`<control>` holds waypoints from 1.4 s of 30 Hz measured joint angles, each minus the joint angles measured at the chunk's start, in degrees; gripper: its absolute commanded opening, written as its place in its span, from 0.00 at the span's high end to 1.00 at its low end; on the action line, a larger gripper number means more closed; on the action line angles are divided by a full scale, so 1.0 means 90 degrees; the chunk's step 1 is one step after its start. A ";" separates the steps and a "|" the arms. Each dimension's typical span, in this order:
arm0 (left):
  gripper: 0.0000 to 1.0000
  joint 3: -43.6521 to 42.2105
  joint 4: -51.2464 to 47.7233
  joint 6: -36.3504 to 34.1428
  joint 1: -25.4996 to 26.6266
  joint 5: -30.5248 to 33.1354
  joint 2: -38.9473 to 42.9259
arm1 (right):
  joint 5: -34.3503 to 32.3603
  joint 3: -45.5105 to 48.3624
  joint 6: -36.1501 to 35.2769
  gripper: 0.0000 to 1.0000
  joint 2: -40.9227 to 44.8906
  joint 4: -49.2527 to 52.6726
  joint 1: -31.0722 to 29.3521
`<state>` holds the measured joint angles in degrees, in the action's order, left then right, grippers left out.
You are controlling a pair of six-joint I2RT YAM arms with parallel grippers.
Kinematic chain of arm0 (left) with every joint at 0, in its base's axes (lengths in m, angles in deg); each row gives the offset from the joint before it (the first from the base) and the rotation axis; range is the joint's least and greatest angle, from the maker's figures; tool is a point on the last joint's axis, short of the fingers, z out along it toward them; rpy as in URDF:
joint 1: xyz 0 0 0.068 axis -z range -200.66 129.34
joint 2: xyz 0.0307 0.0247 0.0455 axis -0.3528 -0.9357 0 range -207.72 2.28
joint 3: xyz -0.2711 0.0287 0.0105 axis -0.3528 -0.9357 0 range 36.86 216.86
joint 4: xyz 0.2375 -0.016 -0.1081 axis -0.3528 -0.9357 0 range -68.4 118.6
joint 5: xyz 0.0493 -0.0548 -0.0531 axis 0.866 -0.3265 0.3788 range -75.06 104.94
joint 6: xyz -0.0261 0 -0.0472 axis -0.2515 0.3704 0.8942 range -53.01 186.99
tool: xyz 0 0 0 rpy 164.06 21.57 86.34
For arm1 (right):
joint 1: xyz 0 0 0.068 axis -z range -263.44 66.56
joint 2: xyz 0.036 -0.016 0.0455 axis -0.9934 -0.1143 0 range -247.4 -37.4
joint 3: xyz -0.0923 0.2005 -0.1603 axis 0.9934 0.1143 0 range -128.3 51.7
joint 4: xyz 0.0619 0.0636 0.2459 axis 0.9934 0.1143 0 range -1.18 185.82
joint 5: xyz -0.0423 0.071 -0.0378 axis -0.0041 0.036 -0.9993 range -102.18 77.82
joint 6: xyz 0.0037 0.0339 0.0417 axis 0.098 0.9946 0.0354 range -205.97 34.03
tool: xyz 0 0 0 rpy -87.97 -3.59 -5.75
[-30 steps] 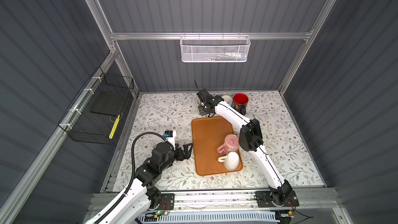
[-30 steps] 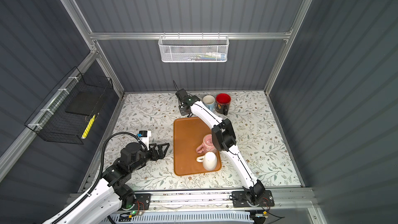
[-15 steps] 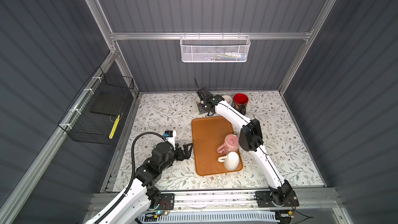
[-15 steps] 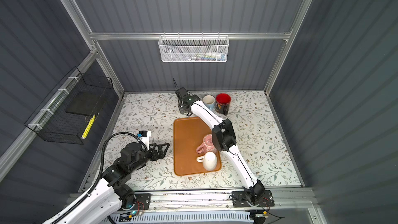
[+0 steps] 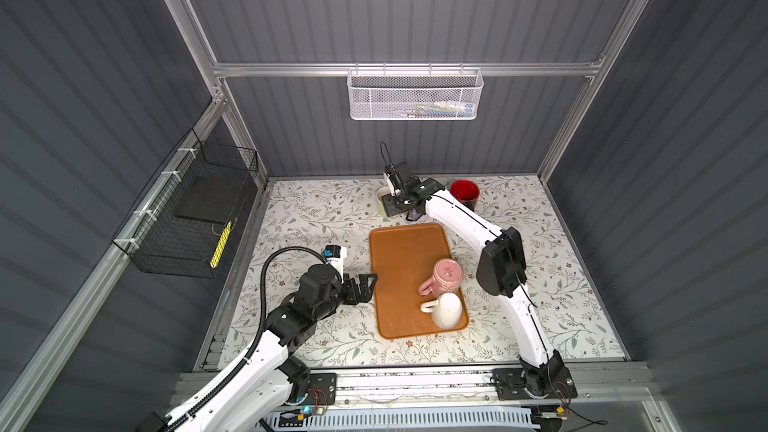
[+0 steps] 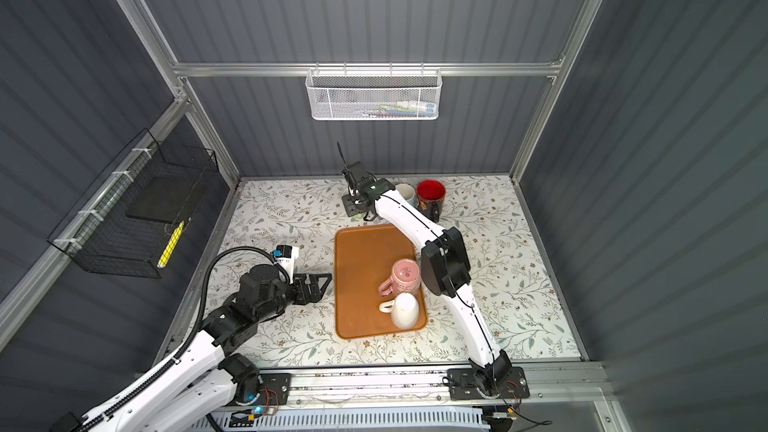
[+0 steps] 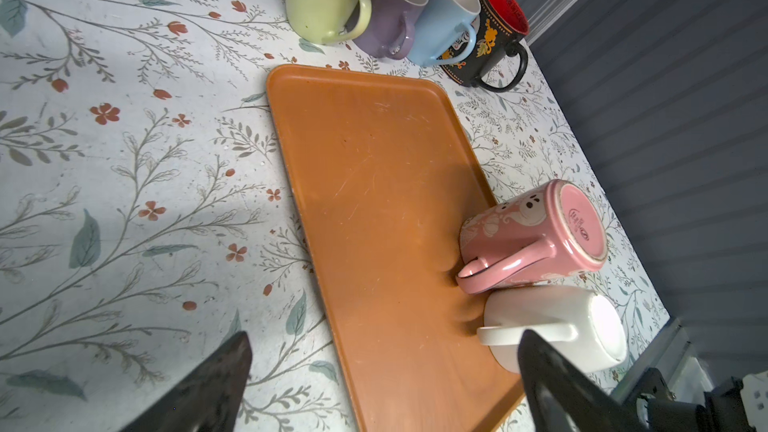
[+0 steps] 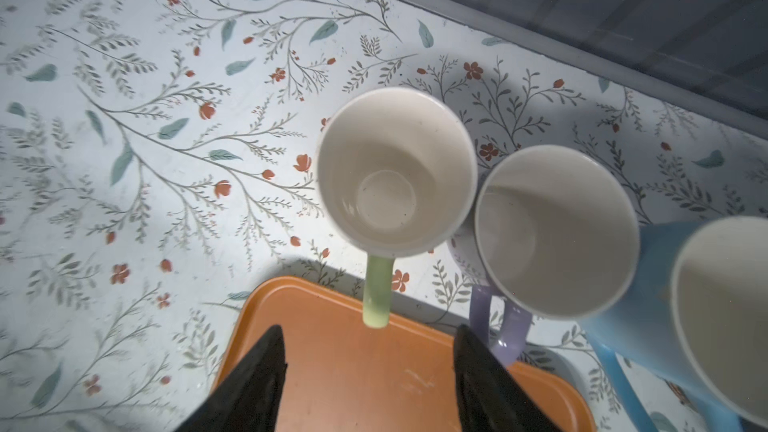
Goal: Turn the mug right side up
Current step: 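Open and withdraw the right gripper while the left gripper moves toward the pink mug, then reach the left gripper over the upside-down pink mug and grasp it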
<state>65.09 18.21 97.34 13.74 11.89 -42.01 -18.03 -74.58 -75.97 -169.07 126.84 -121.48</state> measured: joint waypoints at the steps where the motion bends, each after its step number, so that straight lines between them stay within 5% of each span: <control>1: 0.01 0.0141 -0.0078 -0.0032 0.0000 -0.0046 -0.0129 | 0.0070 0.0274 0.0000 0.32 0.0243 -0.0146 0.0000; 18: 0.05 0.2290 -0.1705 -0.1001 0.0000 -0.0478 -0.1481 | 0.0801 0.4809 0.0056 0.25 0.4102 -0.2280 0.0066; 27: 0.16 0.3300 -0.2302 -0.1831 0.0034 -0.0622 -0.2271 | 0.1001 0.7463 0.0532 0.21 0.6402 -0.3364 0.0529; 34: 0.18 0.3806 -0.2720 -0.2545 0.0923 -0.0160 -0.2982 | 0.1331 0.9253 0.0979 0.11 0.8102 -0.4121 0.0903; 42: 0.37 0.4311 -0.3070 -0.3130 0.1258 0.0182 -0.3730 | 0.1858 1.0134 0.1501 0.06 0.8959 -0.4629 0.1498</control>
<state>103.88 -9.42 69.17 25.06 13.53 -75.58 -1.31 16.63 -62.46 -88.44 85.19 -107.99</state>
